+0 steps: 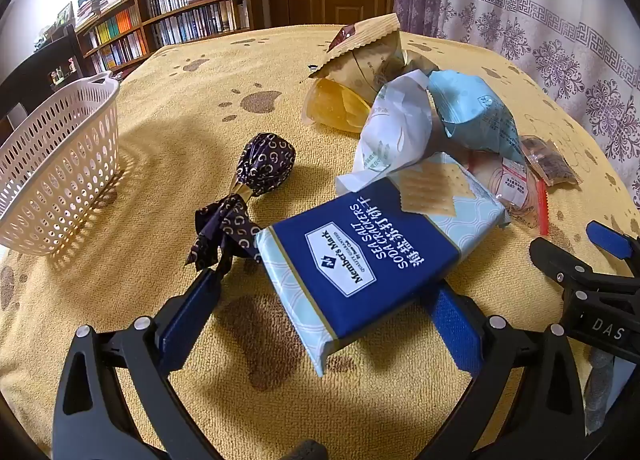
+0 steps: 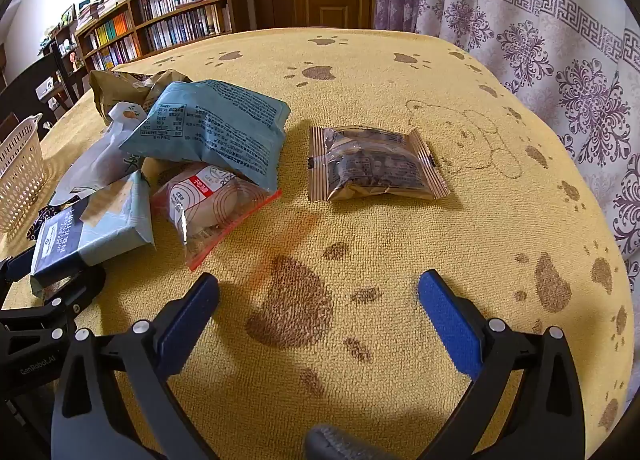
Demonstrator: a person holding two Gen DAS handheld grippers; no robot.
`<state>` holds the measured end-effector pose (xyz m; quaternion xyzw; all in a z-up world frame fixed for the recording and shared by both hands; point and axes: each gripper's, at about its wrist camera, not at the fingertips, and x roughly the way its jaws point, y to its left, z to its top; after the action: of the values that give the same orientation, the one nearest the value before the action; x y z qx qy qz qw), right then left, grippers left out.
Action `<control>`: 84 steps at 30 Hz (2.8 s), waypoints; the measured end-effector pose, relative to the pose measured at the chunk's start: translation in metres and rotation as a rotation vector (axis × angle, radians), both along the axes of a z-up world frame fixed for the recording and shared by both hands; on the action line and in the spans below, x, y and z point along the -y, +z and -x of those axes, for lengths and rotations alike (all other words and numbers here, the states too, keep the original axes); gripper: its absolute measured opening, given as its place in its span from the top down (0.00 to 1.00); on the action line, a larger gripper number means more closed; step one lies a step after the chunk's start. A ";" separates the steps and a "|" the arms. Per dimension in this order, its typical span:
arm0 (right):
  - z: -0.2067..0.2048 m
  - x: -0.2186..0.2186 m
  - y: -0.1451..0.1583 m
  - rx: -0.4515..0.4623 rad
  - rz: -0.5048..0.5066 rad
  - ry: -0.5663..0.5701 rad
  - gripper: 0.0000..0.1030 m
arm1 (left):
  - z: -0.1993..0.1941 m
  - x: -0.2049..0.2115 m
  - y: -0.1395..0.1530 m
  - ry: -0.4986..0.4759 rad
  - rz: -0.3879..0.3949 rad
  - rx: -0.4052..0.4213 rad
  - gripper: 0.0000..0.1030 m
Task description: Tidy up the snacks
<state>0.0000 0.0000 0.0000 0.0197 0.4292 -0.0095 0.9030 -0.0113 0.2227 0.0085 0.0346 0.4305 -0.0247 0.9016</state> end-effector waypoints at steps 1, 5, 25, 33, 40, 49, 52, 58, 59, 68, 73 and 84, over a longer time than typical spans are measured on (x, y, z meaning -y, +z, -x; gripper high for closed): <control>0.000 0.000 0.000 0.000 0.000 0.000 0.05 | 0.000 0.000 0.000 0.000 0.001 0.000 0.02; 0.000 0.000 0.000 0.000 0.000 0.000 0.05 | 0.000 0.000 0.000 0.000 0.001 0.001 0.02; 0.000 0.000 0.000 0.000 0.001 0.000 0.05 | 0.000 0.000 0.000 0.000 0.003 0.001 0.02; 0.000 0.000 0.000 -0.002 0.002 0.000 0.05 | -0.001 0.000 0.000 0.000 0.003 0.000 0.02; 0.000 0.000 -0.001 -0.005 0.006 0.003 0.05 | -0.001 0.001 0.000 -0.007 0.000 -0.004 0.02; 0.003 -0.003 -0.001 -0.006 0.007 0.006 0.05 | -0.001 -0.004 -0.001 -0.096 0.017 -0.015 0.02; 0.000 -0.002 0.000 -0.008 0.008 0.007 0.05 | 0.009 -0.012 0.002 -0.131 0.063 -0.011 0.02; 0.000 -0.002 -0.001 -0.008 0.006 0.009 0.05 | 0.036 -0.022 0.006 -0.170 0.064 0.002 0.02; 0.000 -0.002 -0.001 -0.008 0.006 0.009 0.05 | 0.038 -0.022 0.008 -0.173 0.053 0.012 0.02; 0.000 -0.002 0.000 -0.009 0.006 0.009 0.05 | 0.014 -0.018 0.024 -0.222 0.006 0.063 0.02; 0.000 -0.003 0.000 -0.009 0.005 0.009 0.05 | -0.003 0.007 0.018 -0.292 -0.049 0.063 0.02; -0.001 -0.003 -0.001 -0.015 0.009 0.027 0.05 | -0.016 0.033 0.017 -0.412 -0.059 0.081 0.12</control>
<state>0.0011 0.0032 -0.0008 0.0099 0.4359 0.0006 0.8999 0.0046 0.1897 0.0253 0.1491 0.3782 -0.1944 0.8927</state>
